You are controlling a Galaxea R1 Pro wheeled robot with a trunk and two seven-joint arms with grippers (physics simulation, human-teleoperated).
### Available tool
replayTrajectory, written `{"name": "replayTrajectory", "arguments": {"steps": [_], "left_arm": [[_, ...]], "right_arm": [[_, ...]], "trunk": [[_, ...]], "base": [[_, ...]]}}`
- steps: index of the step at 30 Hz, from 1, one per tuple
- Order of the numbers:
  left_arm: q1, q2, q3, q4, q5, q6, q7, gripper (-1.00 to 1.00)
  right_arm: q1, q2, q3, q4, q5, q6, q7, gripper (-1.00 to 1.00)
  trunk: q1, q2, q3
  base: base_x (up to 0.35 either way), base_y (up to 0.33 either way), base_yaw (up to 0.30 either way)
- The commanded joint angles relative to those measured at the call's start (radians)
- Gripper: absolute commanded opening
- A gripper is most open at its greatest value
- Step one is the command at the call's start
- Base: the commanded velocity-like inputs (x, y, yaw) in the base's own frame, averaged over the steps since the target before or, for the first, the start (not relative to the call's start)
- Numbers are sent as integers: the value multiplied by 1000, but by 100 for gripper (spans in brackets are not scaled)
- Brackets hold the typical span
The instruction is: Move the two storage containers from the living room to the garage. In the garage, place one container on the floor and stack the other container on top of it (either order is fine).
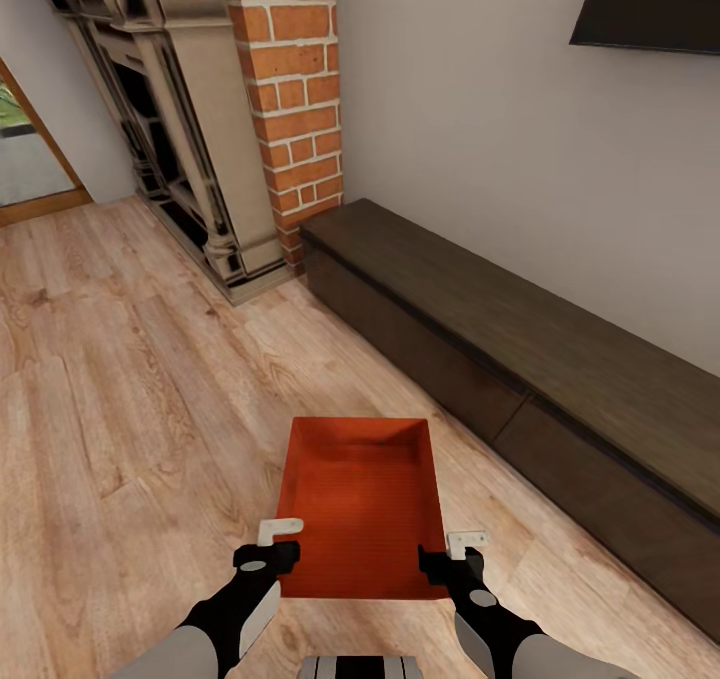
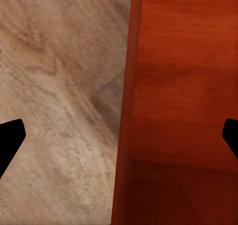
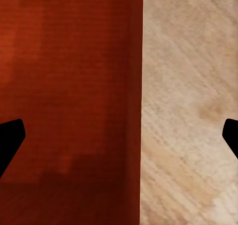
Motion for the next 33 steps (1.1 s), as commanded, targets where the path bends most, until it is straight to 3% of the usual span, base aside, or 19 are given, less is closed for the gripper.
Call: {"name": "replayTrajectory", "arguments": {"steps": [1, 33], "left_arm": [[0, 1, -9, -2, 9, 5, 8, 100], [0, 7, -9, -5, 9, 5, 8, 100]], "right_arm": [[-1, 0, 9, 1, -9, -3, -4, 100], [-1, 0, 9, 2, -9, -16, -4, 100]], "trunk": [[0, 0, -1], [0, 0, -1]], "base": [[0, 0, 0], [23, 0, 0]]}}
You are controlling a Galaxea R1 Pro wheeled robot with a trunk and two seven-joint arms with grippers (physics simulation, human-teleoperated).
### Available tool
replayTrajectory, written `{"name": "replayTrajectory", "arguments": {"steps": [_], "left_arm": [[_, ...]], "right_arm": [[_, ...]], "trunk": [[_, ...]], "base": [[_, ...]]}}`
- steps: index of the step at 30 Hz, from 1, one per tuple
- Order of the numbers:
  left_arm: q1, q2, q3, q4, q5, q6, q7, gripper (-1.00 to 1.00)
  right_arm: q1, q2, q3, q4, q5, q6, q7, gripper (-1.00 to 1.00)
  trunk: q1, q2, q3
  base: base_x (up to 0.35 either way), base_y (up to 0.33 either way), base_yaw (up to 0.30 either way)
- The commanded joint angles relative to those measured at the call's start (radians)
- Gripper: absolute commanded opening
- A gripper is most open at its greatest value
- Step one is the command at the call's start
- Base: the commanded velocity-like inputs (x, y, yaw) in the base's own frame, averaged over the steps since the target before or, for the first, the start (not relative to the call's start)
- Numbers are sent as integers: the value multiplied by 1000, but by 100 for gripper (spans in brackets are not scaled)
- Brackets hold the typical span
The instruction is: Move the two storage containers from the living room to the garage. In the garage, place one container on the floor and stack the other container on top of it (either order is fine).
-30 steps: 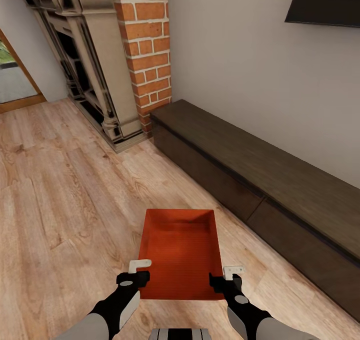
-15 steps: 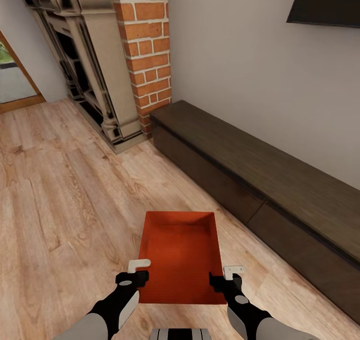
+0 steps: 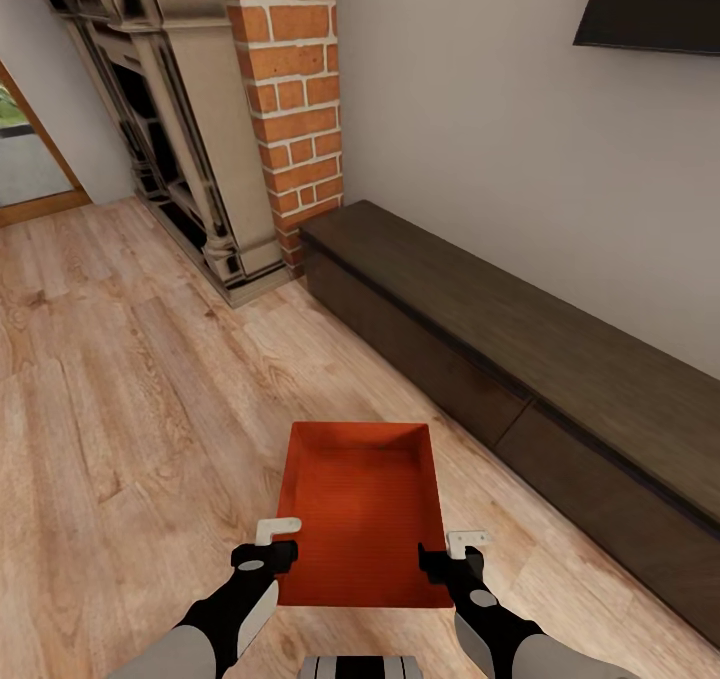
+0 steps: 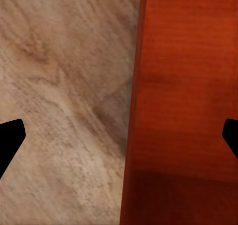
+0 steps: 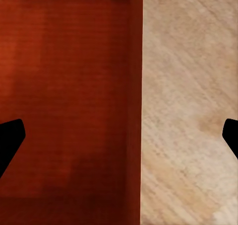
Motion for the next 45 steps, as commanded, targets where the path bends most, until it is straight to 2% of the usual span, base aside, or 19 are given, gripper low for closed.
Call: {"name": "replayTrajectory", "arguments": {"steps": [1, 8, 22, 43, 45], "left_arm": [[0, 1, -9, -3, 9, 5, 8, 100], [0, 0, -9, -5, 9, 5, 8, 100], [0, 1, -8, -5, 9, 5, 8, 100], [0, 2, -8, -6, 9, 5, 8, 100], [0, 1, -8, -6, 9, 5, 8, 100]], "right_arm": [[-1, 0, 9, 1, -9, -4, -4, 100], [-1, 0, 9, 1, -9, -4, -4, 100], [-1, 0, 9, 1, -9, -4, -4, 100], [-1, -1, 9, 1, -9, -4, -4, 100], [-1, 0, 9, 1, -9, -4, -4, 100]], "trunk": [[0, 0, -1], [0, 0, -1], [54, -98, -44], [54, -98, -44], [61, -112, -51]], "base": [[0, 0, 0], [0, 0, 0], [0, 0, 0], [0, 0, 0], [0, 0, 0]]}}
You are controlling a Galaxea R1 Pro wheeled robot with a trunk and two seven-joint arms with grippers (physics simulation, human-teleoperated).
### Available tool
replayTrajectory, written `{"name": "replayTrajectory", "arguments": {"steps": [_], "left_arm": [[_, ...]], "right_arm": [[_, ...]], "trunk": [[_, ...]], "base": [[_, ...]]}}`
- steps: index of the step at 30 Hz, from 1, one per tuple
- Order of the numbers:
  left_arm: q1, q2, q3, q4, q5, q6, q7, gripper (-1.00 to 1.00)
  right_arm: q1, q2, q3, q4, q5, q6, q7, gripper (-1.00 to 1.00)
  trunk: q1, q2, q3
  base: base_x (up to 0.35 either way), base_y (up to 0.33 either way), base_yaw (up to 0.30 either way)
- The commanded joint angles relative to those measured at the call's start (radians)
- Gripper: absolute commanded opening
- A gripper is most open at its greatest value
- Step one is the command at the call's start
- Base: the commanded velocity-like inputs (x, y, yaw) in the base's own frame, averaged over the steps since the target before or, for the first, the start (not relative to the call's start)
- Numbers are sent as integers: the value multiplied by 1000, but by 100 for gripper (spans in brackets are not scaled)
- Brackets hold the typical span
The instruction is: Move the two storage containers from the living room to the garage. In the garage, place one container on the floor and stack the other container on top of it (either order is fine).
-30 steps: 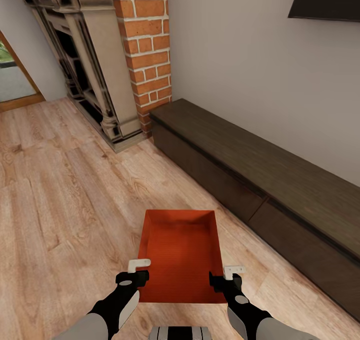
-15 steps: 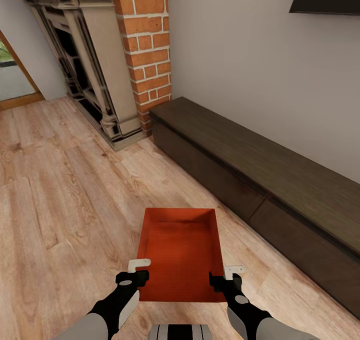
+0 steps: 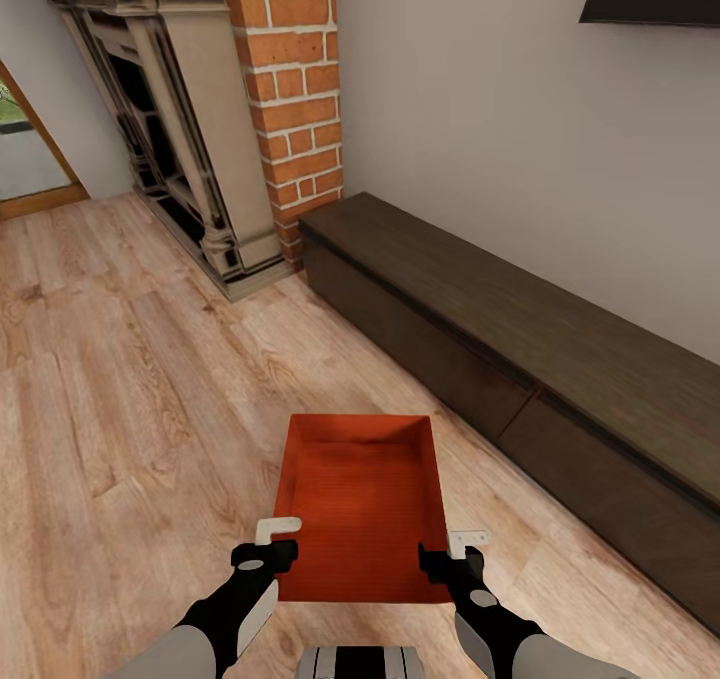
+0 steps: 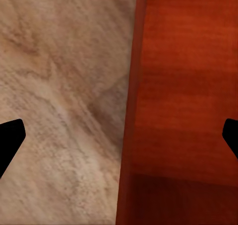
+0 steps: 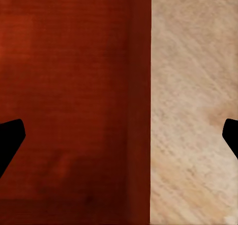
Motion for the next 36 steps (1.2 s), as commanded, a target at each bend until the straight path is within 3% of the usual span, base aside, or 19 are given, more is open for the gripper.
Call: {"name": "replayTrajectory", "arguments": {"steps": [1, 16, 17, 20, 21, 36], "left_arm": [[0, 0, -9, -2, 8, 5, 8, 100], [0, 0, -9, 1, 8, 5, 8, 100], [0, 0, -9, 2, 8, 6, 8, -100], [0, 0, -9, 5, 8, 6, 8, -100], [0, 0, -9, 5, 8, 7, 8, -100], [0, -2, -9, 3, 9, 7, 7, -100]], "right_arm": [[-1, 0, 9, 1, -9, -3, -4, 100], [-1, 1, 9, 0, -9, -4, -4, 100], [-1, 1, 9, 1, -9, -4, -4, 100], [-1, 1, 9, 1, -9, -16, -4, 100], [-1, 1, 9, 1, -9, -21, -4, -100], [-1, 1, 9, 1, -11, -33, -4, -100]], "trunk": [[4, -8, -4], [8, -15, -7], [8, -15, -7], [8, -15, -7], [8, -15, -7], [8, -15, -7]], "base": [[0, 0, 0], [0, 0, 0], [0, 0, 0], [0, 0, 0], [0, 0, 0], [0, 0, 0]]}}
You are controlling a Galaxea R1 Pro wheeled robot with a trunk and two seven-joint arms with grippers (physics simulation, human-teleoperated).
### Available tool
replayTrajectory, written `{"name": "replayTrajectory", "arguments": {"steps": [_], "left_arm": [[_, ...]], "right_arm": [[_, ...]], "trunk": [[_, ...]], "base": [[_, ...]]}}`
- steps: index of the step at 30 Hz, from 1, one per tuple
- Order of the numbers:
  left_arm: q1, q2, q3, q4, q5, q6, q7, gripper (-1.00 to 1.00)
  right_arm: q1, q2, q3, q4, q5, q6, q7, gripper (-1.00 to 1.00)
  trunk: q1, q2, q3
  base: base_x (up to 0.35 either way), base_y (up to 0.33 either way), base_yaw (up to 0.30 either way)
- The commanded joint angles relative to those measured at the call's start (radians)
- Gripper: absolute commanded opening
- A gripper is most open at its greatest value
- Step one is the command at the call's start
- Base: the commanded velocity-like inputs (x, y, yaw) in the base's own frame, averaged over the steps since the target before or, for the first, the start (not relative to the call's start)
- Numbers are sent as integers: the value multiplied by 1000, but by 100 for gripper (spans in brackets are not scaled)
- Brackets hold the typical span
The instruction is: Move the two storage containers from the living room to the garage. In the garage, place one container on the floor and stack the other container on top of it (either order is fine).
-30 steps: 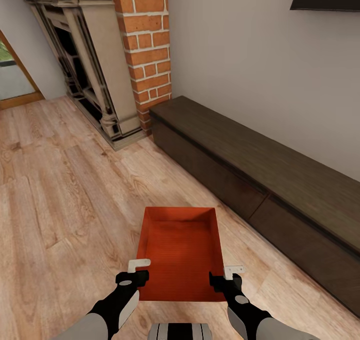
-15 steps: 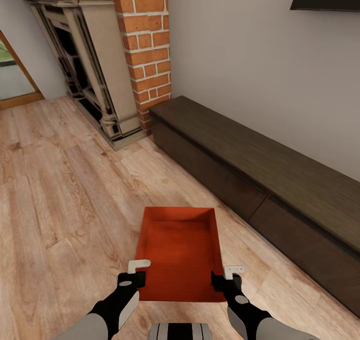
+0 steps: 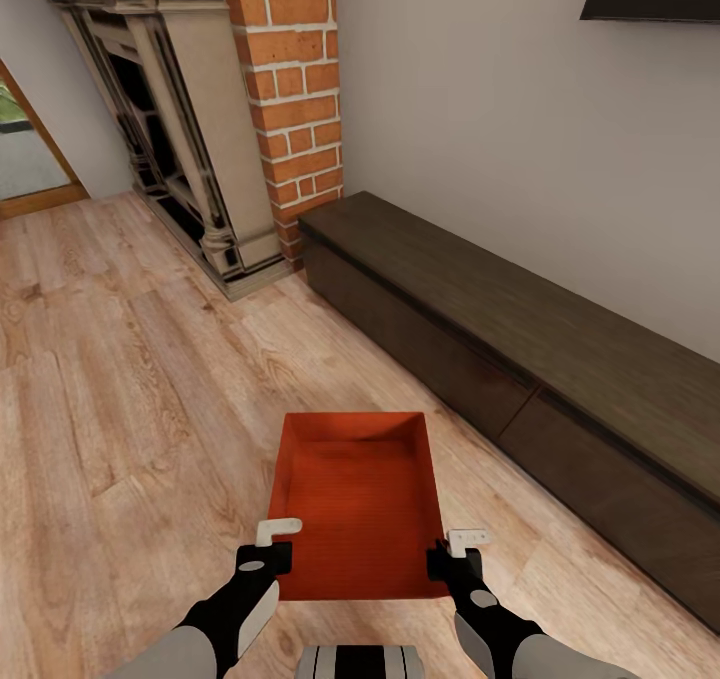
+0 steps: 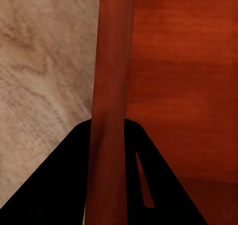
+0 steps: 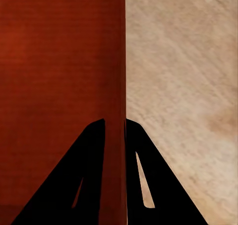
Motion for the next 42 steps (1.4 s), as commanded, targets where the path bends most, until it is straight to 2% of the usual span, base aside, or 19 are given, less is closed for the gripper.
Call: {"name": "replayTrajectory", "arguments": {"steps": [1, 7, 42], "left_arm": [[0, 1, -6, -3, 1, 6, 9, -100], [0, 0, -6, -3, 1, 6, 9, -100], [0, 5, -6, -8, 2, 5, 8, -100]], "right_arm": [[-1, 0, 13, 1, -11, -3, -4, -100], [-1, 0, 13, 1, -10, -3, -4, -100], [-1, 0, 13, 1, -12, -3, -4, -100]], "trunk": [[0, 0, -1], [0, 0, -1], [-134, 245, 109]], "base": [[0, 0, 0], [0, 0, 0], [0, 0, 0]]}}
